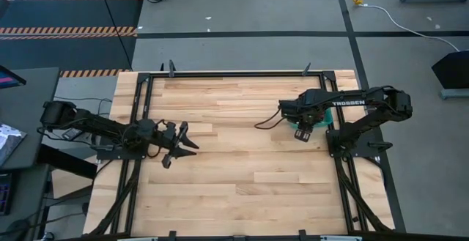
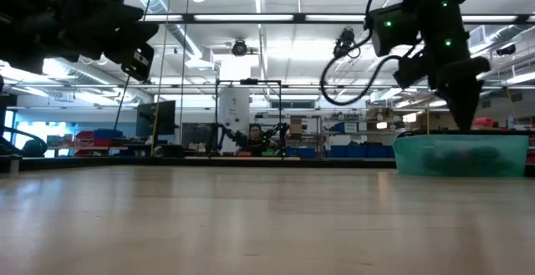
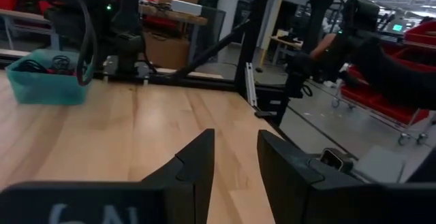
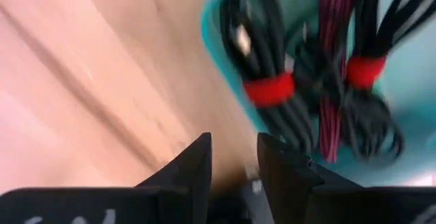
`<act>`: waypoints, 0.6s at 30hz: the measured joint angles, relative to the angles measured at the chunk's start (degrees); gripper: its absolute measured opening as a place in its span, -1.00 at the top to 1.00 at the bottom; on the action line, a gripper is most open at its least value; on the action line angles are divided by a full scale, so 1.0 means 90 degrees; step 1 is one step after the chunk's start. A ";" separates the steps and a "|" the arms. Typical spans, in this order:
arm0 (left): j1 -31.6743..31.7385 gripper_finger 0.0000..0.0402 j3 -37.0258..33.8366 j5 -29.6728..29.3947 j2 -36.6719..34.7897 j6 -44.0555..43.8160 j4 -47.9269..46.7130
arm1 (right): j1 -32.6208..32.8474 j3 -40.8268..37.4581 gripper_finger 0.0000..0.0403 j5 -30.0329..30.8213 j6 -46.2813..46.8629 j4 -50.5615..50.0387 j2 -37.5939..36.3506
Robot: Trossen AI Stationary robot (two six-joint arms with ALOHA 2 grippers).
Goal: Pick and place USB-C Cables
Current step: Move the bin from the top right to the center of the table
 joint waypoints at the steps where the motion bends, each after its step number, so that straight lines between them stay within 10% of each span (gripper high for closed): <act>1: 0.0000 0.41 0.0000 0.0051 0.0000 -0.0006 0.0002 | 0.0011 0.0000 0.38 -0.0053 0.0019 -0.0185 0.0000; 18: 0.0000 0.41 0.0002 0.0143 0.0000 -0.0144 0.0008 | -0.0027 0.0005 0.38 0.0404 -0.0511 -0.0633 0.0761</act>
